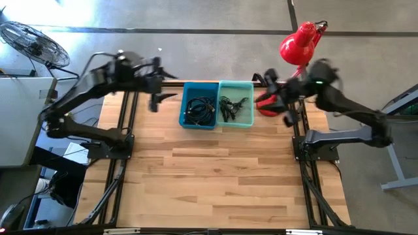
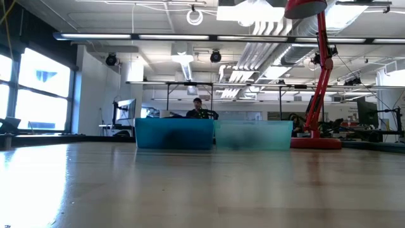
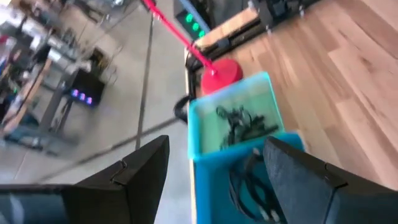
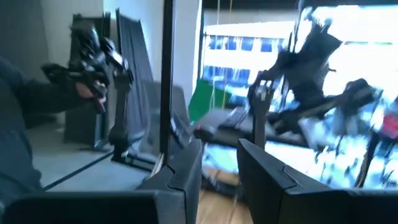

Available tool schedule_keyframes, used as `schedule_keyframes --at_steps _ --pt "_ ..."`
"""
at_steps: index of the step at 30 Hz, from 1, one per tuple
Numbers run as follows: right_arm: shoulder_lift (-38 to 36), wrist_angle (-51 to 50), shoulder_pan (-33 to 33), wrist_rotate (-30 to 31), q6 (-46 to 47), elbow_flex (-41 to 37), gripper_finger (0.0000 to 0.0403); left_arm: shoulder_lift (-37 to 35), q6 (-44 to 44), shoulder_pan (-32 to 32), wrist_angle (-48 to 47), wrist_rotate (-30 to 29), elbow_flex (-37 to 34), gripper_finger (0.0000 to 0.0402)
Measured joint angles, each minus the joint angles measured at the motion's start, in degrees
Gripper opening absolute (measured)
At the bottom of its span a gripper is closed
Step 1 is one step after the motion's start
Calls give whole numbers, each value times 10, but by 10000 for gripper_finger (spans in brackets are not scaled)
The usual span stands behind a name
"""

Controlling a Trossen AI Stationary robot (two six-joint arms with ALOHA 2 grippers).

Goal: Pick & Place USB Port
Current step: Return to Home Position

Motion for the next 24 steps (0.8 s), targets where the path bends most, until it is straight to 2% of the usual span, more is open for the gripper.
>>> schedule_keyframes --at_steps 6,10,13,15,18,24 --pt "-112 -37 -29 50 3 0 91 -114 -93 -61 -76 -88 -10 255" --pt "-182 -109 -48 110 -9 1 66 -202 -155 -100 -37 -164 -48 255" --pt "-228 -179 -53 167 -24 1 23 -269 -181 -124 23 -206 -104 255" --pt "-251 -219 -53 205 -26 1 7 -312 -188 -136 64 -216 -153 255" --pt "-273 -259 -53 256 -11 1 15 -362 -196 -143 113 -210 -235 255" --pt "-280 -282 -53 262 13 1 5 -441 -217 -142 210 -157 -378 252"
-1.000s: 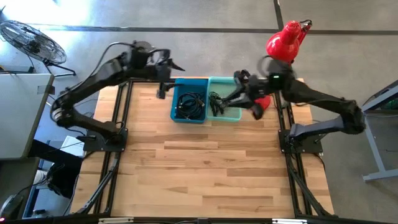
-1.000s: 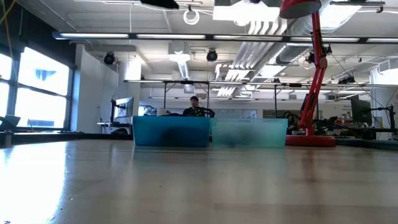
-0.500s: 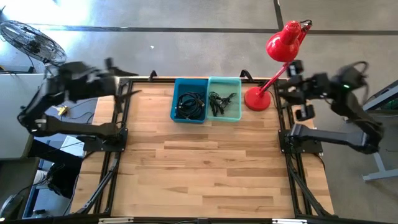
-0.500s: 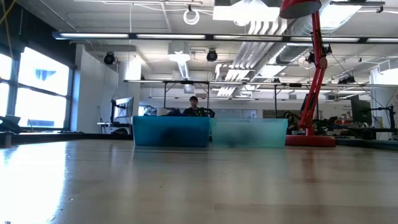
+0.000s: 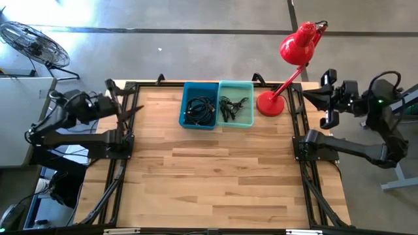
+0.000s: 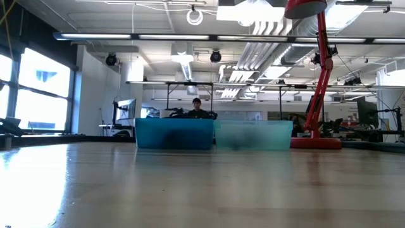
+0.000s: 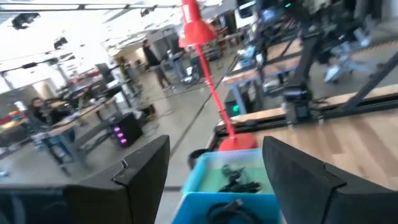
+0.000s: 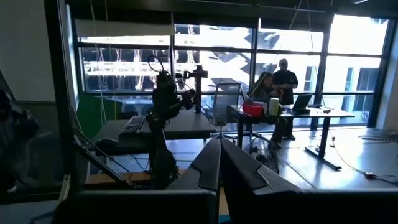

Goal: Pick & Place USB Port
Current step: Return to Home Position

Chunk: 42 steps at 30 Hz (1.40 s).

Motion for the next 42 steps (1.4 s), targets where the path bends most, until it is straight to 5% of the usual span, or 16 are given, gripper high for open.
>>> schedule_keyframes --at_steps 6,17,30,42 --pt "13 0 0 -1 9 0 2 -44 -14 0 60 75 -75 200" --pt "21 -42 0 -27 -24 0 1 -51 -27 0 65 129 -83 9" --pt "-50 -173 0 -78 -17 -1 0 -51 -56 0 -4 142 -83 2" --pt "-192 -212 0 -92 12 -10 0 -104 -78 0 -51 118 -83 1"
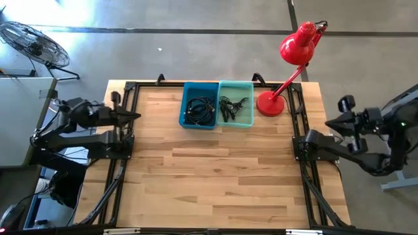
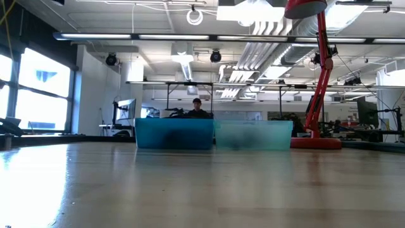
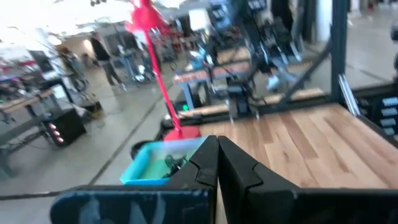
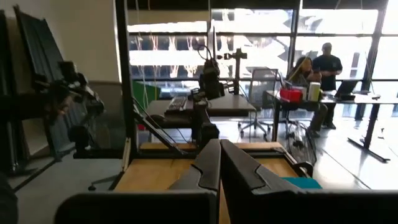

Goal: Pick & Place USB Port
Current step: Return to Home Position

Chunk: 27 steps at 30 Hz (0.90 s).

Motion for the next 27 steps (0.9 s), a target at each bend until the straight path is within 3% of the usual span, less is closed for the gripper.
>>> schedule_keyframes --at_steps 5,9,13,18,27 --pt "-87 10 -6 8 44 -70 0 -64 -14 0 9 -20 -22 1" --pt "-80 30 -15 -21 69 -117 0 -102 -19 0 14 -18 -70 1" --pt "-77 136 -22 -57 80 -186 0 -102 -21 0 18 -16 -107 1" --pt "-82 286 -22 -69 122 -278 0 -102 -36 0 104 0 -163 1" --pt "-81 439 -22 -37 175 -411 0 -102 -84 0 252 30 -281 1"
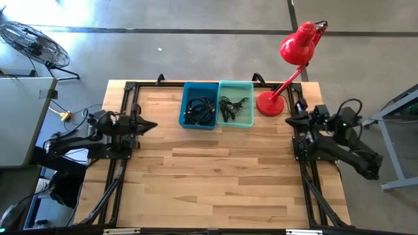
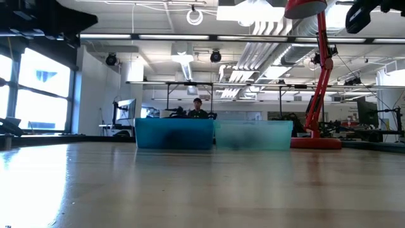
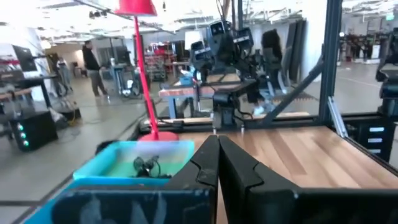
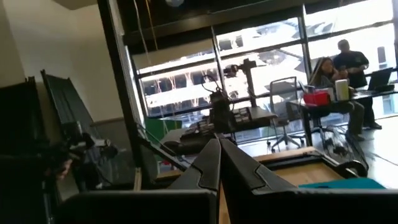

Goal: Pick & Place USB Port
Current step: Return to Home Position

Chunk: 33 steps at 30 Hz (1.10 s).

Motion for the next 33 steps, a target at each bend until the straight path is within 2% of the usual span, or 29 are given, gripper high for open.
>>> schedule_keyframes --at_steps 7,11,17,21,27,33 --pt "0 21 2 30 -2 -42 0 0 -23 -3 55 0 -49 1" --pt "0 23 9 60 -4 -76 0 0 -26 -31 77 -26 -77 1" --pt "0 103 38 98 20 -144 0 0 -30 -111 160 -104 -125 0" --pt "0 134 63 125 16 -168 0 1 -23 -176 156 -163 -128 0" --pt "0 115 100 167 -11 -186 0 1 -10 -269 151 -260 -129 0" --pt "0 37 141 226 -43 -189 0 1 27 -336 145 -321 -130 0"
